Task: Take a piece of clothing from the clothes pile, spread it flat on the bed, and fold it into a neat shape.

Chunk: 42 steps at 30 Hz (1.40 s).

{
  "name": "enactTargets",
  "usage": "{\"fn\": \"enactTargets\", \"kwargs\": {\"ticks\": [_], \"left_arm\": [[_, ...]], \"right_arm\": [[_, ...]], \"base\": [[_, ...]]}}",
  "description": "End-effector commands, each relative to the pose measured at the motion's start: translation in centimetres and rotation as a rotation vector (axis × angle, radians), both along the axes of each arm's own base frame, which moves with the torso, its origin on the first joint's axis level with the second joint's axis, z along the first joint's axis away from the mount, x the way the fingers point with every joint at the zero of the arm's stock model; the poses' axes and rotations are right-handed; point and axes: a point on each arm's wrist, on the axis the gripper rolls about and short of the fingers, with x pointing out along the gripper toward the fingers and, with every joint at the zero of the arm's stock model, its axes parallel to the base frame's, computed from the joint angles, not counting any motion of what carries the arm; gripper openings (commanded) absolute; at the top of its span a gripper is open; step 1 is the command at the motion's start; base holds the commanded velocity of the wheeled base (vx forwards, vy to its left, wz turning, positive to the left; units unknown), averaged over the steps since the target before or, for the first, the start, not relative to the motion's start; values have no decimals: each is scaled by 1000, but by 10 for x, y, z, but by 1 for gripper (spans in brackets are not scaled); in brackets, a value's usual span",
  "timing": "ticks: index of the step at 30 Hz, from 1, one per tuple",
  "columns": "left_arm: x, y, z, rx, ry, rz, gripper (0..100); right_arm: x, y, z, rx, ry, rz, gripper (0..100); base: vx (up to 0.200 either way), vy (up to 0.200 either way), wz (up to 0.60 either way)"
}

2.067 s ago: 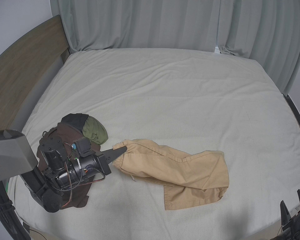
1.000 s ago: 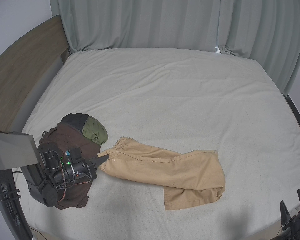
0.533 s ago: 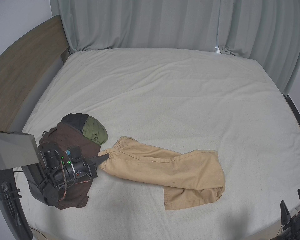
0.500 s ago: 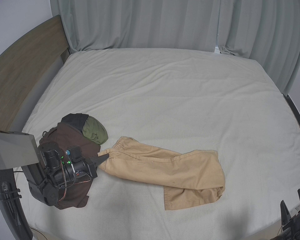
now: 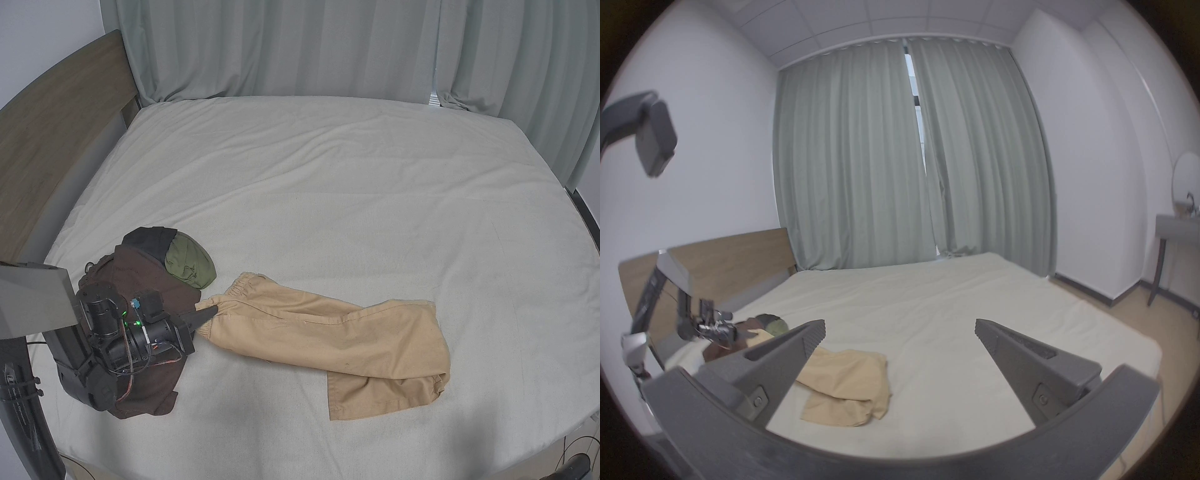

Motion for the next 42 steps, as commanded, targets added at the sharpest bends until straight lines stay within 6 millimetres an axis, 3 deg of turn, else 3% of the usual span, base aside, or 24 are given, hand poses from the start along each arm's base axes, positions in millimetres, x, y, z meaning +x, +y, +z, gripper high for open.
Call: {"fn": "enactTargets", "kwargs": {"ticks": [1,13,17,25,31,36,42], "left_arm": [[1,0,2,-2,-9,1,0],[1,-1,5,-6,-18,-4,0],[2,-3,6,-7,-25,-7,0],[0,-3,8,-9,-31,-11,0],[0,-3,8,-8,-28,-10,0],[0,-5,5,-7,-19,-16,0],[2,-5,1,-5,-9,-13,0]], "right_arm": [[25,1,19,84,148,105,100],[69,12,55,107,316,330,100],[84,24,58,87,398,551,100],[118,41,77,77,474,725,100],[136,45,66,83,537,744,100],[171,35,54,107,508,645,100],[200,19,39,168,567,659,100]], "base": [[0,0,0],[0,0,0],[0,0,0],[0,0,0],[0,0,0],[0,0,0],[0,0,0]]}}
